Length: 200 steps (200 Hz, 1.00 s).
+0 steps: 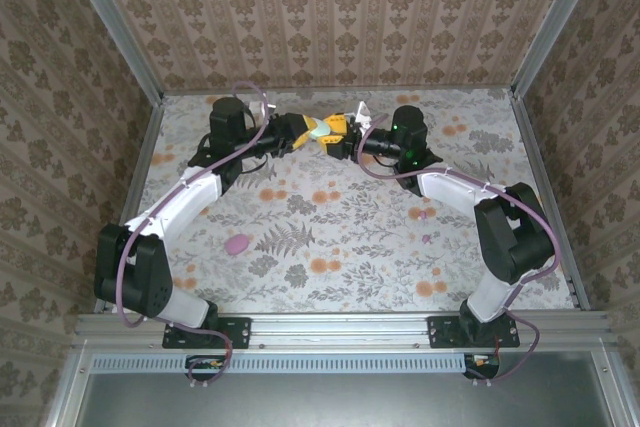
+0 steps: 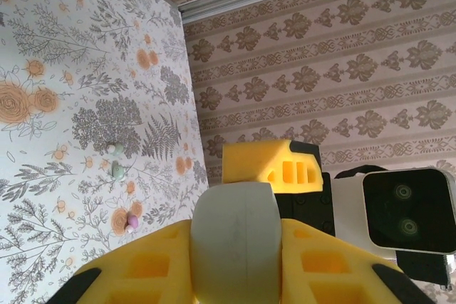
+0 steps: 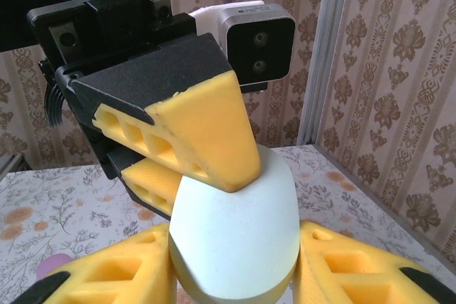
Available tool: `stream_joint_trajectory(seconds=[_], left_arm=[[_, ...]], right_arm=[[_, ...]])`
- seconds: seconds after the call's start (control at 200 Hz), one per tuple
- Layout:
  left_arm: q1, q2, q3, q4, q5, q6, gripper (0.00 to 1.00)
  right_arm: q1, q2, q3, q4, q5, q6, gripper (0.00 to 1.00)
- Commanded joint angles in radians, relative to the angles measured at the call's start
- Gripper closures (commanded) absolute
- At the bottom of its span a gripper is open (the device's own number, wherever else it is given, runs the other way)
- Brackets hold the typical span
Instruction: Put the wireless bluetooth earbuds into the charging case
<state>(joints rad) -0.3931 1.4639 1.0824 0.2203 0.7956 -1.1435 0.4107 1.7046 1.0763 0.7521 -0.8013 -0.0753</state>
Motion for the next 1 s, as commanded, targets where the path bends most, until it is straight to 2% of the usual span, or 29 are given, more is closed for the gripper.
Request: stream_joint_trajectory(seconds=[0.0,0.125,0.24,0.39,0.66,0.83,0.995], left_arm=[[-0.006,-0.031,0.037,0.002,0.027,0.045,0.59],[0.001,-0.058,0.044,-0.042,0.010,0.152,0.38],[0.017,-0.112,0.059,-0.167,-0.035,0.344,0.31],[0.033,-0.190,-0.002,-0.150,-0.091,0.603,0.30],[0.040,-0.303,-0.138,-0.019,-0.041,0.971,0.32],[0.040,-0.313,-0.172,0.018,0.010,1.099,0.35],[0.041,-0.276,-0.143,0.003,0.077,1.126,0.37]], right_arm=[[-0.004,-0.034,0.008,-0.029,-0.006,-0.003,0.61],[-0.010,-0.060,0.025,-0.114,-0.012,0.007,0.61],[-0.035,-0.070,0.066,-0.189,-0.079,0.071,0.62],[-0.072,-0.080,0.120,-0.247,-0.168,0.195,0.63],[-0.096,-0.115,0.158,-0.264,-0.238,0.278,0.63],[-0.095,-0.148,0.181,-0.332,-0.276,0.272,0.63],[-0.095,-0.189,0.171,-0.363,-0.286,0.241,0.63]])
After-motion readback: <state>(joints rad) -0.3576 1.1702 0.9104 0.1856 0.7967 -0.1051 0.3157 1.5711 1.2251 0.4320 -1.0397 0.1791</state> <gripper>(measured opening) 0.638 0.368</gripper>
